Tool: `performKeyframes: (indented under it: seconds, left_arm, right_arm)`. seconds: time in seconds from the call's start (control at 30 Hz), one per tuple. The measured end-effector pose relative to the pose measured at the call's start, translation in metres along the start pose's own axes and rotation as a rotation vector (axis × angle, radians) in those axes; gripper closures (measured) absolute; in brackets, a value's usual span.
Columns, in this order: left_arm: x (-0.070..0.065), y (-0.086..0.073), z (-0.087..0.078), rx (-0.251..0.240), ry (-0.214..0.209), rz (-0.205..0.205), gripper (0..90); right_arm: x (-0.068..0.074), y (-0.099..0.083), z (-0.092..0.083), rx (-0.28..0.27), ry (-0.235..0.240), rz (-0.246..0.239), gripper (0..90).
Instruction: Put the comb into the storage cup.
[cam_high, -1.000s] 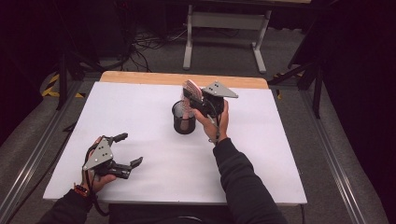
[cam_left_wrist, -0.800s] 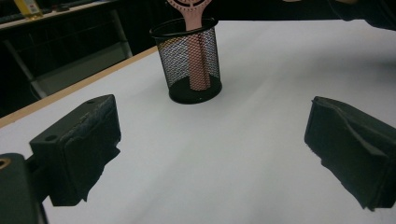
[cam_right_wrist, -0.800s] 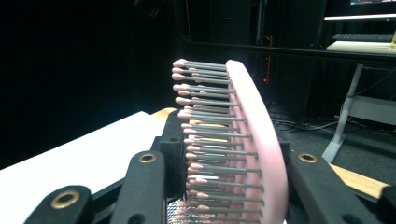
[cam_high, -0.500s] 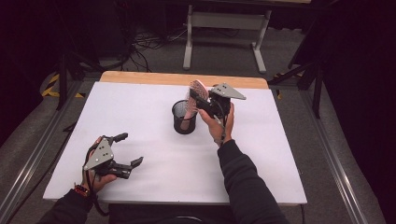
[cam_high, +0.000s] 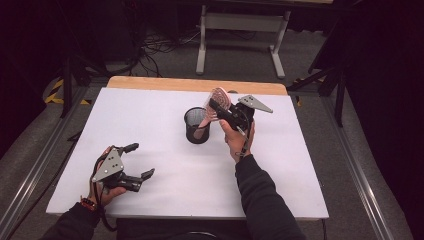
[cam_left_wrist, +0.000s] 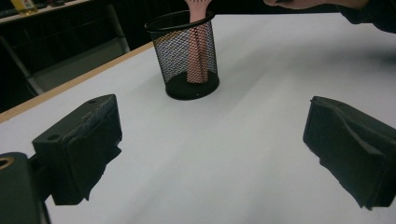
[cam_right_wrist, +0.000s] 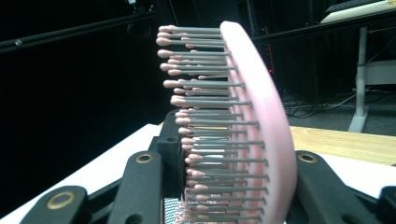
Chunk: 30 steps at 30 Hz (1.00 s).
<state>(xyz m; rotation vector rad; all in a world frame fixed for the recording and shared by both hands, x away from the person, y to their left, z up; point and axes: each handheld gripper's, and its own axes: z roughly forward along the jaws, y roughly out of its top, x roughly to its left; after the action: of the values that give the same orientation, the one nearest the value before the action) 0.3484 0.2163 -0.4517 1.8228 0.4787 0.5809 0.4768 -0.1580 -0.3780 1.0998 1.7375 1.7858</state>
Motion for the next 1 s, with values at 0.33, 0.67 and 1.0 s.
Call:
performKeyframes:
  seconds: [0.33, 0.67, 1.0]
  left_arm:
    - [0.0, 0.001, -0.001, 0.003, 0.005, 0.014, 5.8]
    - [-0.001, 0.001, 0.0, 0.002, 0.008, 0.019, 5.8]
    - [-0.001, 0.001, 0.0, 0.005, 0.008, 0.016, 5.8]
  right_arm:
    - [0.003, 0.004, 0.0, 0.009, -0.024, -0.022, 61.9]
    - [0.0, 0.012, -0.009, 0.066, -0.055, -0.101, 54.5]
    - [0.003, 0.015, -0.014, 0.109, -0.069, -0.165, 43.3]
